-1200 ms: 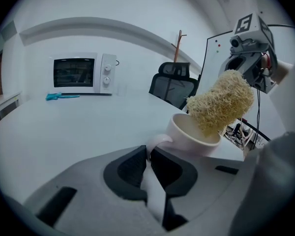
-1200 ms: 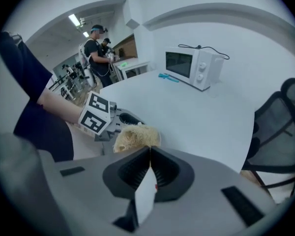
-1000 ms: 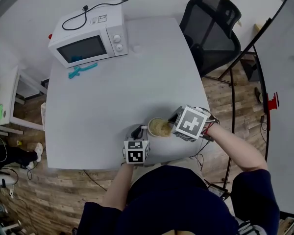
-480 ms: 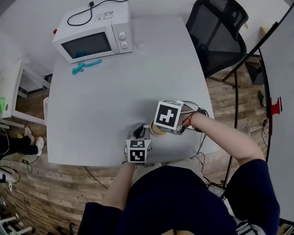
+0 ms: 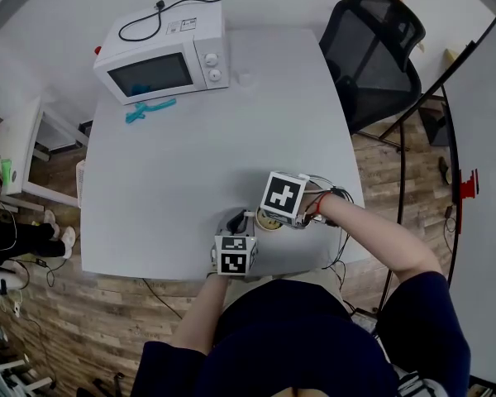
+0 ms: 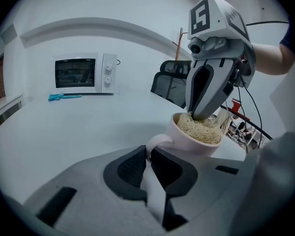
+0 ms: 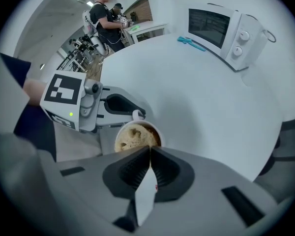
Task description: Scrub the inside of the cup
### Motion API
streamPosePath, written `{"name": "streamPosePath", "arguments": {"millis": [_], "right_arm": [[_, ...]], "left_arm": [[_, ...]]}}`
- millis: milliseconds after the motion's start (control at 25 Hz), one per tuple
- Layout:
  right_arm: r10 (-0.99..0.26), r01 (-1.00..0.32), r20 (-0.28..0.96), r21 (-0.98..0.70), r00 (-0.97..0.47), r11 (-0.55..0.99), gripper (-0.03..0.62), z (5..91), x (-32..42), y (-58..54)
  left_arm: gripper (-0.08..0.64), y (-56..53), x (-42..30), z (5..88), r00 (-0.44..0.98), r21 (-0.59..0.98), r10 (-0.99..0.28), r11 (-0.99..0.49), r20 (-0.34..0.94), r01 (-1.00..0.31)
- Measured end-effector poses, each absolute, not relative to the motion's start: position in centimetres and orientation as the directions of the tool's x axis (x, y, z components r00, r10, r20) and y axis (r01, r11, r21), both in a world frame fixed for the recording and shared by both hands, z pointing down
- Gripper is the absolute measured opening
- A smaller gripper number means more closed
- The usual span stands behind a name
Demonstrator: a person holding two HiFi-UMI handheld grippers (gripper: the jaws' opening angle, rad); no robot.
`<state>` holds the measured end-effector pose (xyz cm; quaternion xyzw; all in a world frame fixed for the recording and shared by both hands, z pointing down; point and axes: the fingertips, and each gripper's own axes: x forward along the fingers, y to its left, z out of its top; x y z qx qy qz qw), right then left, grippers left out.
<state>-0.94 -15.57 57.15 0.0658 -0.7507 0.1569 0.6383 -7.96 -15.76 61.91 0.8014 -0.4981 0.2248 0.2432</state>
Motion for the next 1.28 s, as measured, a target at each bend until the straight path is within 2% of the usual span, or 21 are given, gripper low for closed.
{"name": "streamPosePath", "arguments": {"millis": [360, 400, 480, 600, 720, 880, 960, 1280], "right_arm": [[0.086, -0.252, 0.970, -0.144, -0.229, 0.957, 0.034, 56.6, -0.9, -15.6], [0.089, -0.234, 0.967, -0.146, -0.238, 0.961, 0.050, 56.5, -0.9, -15.5], [0.067, -0.156, 0.957, -0.115, -0.282, 0.981, 0.142, 55.8, -1.5, -15.6], [0.020, -0.003, 0.919, -0.022, -0.393, 1.000, 0.146, 54.1, -3.0, -15.5], [0.036, 0.112, 0.895, 0.016, -0.444, 0.994, 0.146, 53.3, -3.2, -14.3], [0.088, 0.237, 0.900, 0.017, -0.426, 0.971, 0.147, 53.4, -2.9, -12.6], [0.096, 0.285, 0.902, 0.030, -0.420, 0.958, 0.175, 53.6, -2.7, -12.1], [0.035, 0.459, 0.919, 0.164, -0.394, 0.873, 0.183, 55.0, -2.3, -10.4]], "left_arm": [[0.041, -15.7, -8.0, 62.0, 0.405, 0.169, -0.688, -0.386, 0.603, -0.907], [0.041, -15.8, -8.0, 62.0, 0.405, 0.169, -0.687, -0.387, 0.603, -0.907], [0.041, -15.8, -8.0, 62.0, 0.407, 0.169, -0.686, -0.388, 0.603, -0.906], [0.041, -15.8, -7.9, 61.9, 0.412, 0.169, -0.681, -0.395, 0.605, -0.903], [0.041, -15.8, -7.9, 61.8, 0.419, 0.165, -0.680, -0.408, 0.602, -0.898], [0.041, -15.7, -7.7, 61.2, 0.427, 0.130, -0.684, -0.442, 0.591, -0.888], [0.041, -15.6, -7.3, 61.0, 0.436, 0.117, -0.681, -0.462, 0.589, -0.879], [0.041, -15.8, -7.2, 60.6, 0.429, 0.052, -0.687, -0.497, 0.586, -0.866]]}}
